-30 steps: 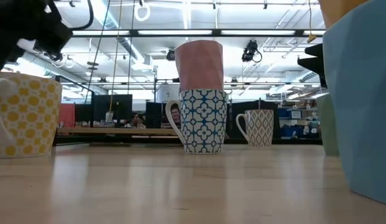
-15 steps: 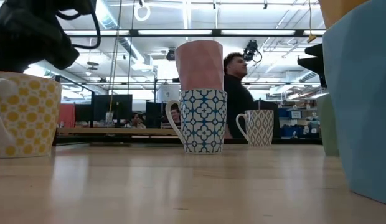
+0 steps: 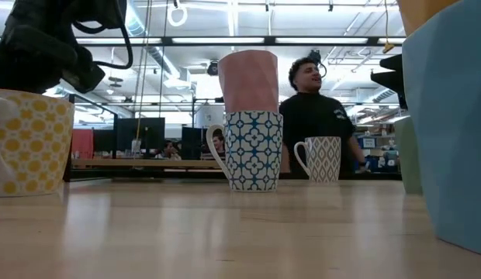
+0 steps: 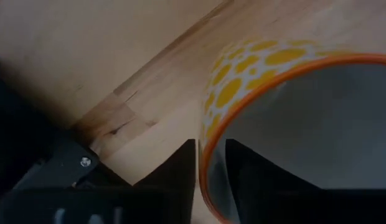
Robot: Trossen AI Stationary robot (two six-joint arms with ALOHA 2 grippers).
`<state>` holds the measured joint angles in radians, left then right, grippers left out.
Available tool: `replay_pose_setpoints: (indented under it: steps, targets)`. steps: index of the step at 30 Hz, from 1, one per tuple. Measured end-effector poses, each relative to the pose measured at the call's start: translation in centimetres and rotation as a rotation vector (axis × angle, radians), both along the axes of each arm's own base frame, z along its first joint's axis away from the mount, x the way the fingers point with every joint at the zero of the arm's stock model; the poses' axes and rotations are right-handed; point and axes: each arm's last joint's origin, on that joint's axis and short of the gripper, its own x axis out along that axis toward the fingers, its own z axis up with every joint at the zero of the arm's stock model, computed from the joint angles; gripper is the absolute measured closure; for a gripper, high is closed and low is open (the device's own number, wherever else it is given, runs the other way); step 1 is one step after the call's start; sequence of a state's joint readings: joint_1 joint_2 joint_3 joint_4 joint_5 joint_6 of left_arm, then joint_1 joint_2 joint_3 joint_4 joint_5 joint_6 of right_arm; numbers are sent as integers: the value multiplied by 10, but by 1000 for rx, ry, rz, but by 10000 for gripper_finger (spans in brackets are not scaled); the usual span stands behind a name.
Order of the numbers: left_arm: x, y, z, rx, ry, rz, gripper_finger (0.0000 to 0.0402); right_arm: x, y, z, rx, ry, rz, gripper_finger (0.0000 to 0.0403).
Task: Place coffee mugs
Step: Put the yellow patterned mug on the shelf
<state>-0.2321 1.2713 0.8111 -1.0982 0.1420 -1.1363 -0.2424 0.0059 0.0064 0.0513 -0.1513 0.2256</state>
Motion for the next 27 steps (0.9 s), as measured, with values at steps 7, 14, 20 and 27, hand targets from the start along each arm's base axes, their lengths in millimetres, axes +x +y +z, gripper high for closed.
replay_pose_setpoints:
  steps: [7,14,20,27]
  targets:
    - [0,0,0,4,-15,-57,372,0,0,0,0,0,0,218]
    - [6,0,9,8,-68,-169,372,0,0,0,0,0,0,218]
    - [22,8,39,37,-199,-292,372,0,0,0,0,0,0,218]
    - [36,31,84,106,-340,-399,372,0,0,0,0,0,0,218]
